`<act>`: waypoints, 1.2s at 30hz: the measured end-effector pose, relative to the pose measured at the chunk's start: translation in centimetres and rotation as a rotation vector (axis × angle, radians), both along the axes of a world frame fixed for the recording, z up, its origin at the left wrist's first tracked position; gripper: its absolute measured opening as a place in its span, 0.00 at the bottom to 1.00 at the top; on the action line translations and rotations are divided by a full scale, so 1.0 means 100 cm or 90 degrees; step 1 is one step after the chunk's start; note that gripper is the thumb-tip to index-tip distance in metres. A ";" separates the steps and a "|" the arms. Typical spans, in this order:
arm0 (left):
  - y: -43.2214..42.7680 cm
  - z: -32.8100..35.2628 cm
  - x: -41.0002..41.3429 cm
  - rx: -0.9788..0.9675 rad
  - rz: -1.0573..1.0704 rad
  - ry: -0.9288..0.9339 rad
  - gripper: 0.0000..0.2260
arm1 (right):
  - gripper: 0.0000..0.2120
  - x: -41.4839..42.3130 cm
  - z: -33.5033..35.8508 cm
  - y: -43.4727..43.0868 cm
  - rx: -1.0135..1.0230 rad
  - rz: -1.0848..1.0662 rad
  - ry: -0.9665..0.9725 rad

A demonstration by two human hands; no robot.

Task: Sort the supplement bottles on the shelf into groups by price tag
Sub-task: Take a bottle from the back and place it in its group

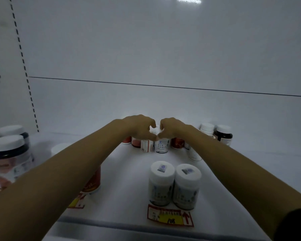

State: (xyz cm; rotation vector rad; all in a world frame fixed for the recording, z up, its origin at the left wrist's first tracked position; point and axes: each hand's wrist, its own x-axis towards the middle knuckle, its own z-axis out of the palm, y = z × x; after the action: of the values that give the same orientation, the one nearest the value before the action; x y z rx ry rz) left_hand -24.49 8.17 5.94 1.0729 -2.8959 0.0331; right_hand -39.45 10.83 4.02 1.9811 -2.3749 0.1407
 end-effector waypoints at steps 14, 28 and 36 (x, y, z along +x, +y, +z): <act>-0.003 0.007 -0.011 -0.027 0.006 0.130 0.32 | 0.13 -0.007 0.029 0.030 -0.195 -0.010 -0.356; 0.108 0.003 0.005 0.318 -0.042 0.704 0.23 | 0.11 0.014 0.058 0.159 -0.381 0.071 -0.862; 0.167 -0.017 0.023 0.357 -0.025 0.704 0.28 | 0.07 0.031 0.028 0.202 -0.392 0.053 -0.934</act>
State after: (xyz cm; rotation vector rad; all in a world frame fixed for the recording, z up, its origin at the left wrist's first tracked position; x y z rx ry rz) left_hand -22.15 24.86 4.21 0.6984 -1.9032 -1.0490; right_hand -36.37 31.00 6.78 1.7508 -2.0496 2.6508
